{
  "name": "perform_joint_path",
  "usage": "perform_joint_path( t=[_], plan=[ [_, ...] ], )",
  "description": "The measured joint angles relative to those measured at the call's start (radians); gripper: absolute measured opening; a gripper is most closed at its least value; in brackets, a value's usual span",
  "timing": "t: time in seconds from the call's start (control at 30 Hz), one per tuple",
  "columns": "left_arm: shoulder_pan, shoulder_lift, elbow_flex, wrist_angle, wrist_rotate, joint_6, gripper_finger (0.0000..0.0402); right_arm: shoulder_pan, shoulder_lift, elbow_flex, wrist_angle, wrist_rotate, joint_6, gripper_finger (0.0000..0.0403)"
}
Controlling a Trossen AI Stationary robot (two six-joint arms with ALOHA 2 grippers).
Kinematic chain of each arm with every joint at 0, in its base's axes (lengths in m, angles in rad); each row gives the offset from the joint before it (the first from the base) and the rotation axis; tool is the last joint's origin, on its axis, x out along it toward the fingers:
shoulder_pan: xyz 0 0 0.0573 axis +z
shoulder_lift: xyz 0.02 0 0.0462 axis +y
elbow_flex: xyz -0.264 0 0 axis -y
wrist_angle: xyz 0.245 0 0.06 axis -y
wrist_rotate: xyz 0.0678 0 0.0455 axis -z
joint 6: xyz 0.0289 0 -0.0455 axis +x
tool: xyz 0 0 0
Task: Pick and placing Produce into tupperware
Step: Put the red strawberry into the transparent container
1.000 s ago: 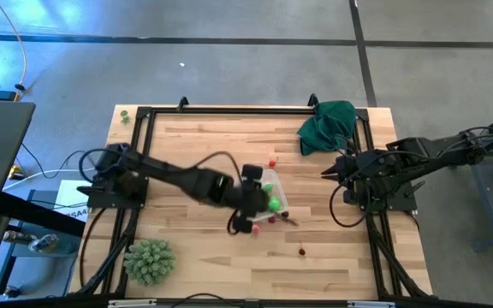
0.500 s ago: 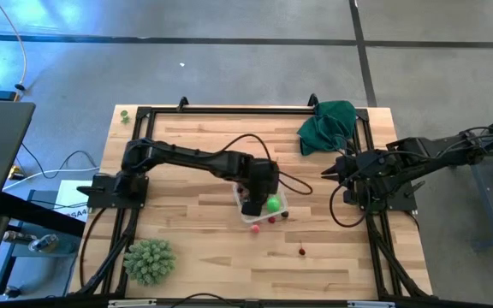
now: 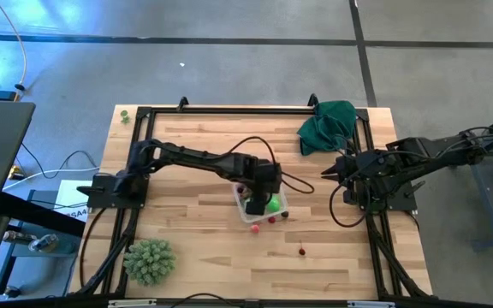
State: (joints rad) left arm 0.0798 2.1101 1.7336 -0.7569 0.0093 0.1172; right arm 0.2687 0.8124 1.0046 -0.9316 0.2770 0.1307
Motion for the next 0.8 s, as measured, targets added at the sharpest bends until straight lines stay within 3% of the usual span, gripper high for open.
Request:
perform_joint_path(
  t=[0.8],
  plan=[
    [0.032, 0.067, -0.001, 0.003, 0.112, 0.033, 0.0152, 0.0, 0.0, 0.0, 0.001, 0.0, 0.0, 0.0032]
  ],
)
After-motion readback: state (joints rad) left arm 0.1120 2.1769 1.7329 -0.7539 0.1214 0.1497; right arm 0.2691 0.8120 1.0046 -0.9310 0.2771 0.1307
